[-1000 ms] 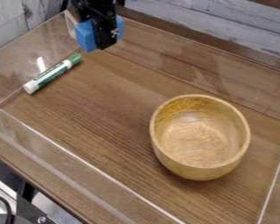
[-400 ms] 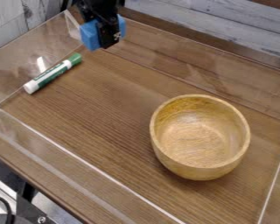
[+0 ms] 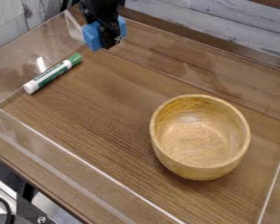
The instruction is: Put the blue block in the brown bowl
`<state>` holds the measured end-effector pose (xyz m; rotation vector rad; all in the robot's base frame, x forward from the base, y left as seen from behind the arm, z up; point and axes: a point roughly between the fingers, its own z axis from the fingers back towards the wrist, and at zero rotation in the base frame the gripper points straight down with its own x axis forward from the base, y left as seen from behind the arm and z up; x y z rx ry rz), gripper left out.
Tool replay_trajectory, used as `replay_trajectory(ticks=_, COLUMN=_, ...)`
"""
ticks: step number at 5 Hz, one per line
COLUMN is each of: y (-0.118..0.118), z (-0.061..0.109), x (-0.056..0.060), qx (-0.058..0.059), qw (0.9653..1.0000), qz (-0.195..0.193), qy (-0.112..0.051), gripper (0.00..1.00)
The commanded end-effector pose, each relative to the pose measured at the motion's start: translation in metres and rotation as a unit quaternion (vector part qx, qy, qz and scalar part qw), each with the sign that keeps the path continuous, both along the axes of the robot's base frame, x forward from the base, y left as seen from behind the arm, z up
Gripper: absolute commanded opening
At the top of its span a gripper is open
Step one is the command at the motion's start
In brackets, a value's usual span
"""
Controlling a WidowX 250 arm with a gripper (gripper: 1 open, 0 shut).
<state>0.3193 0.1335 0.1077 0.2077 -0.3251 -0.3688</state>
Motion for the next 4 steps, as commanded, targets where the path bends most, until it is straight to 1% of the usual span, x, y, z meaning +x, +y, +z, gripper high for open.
replay_trajectory(ticks=1, y=0.013, z=0.012, x=0.006, qx=0.018, qw=0.9991, qz=0.006, qy=-0.037, gripper=0.0)
replay_trajectory(ticks=2, y=-0.011, z=0.019, x=-0.011, qx=0.012, qw=0.999, qz=0.016, qy=-0.041, gripper=0.0)
replay_trajectory(ticks=4, y=-0.053, z=0.033, x=-0.04, qx=0.003, qw=0.9982, qz=0.036, qy=-0.048, gripper=0.0)
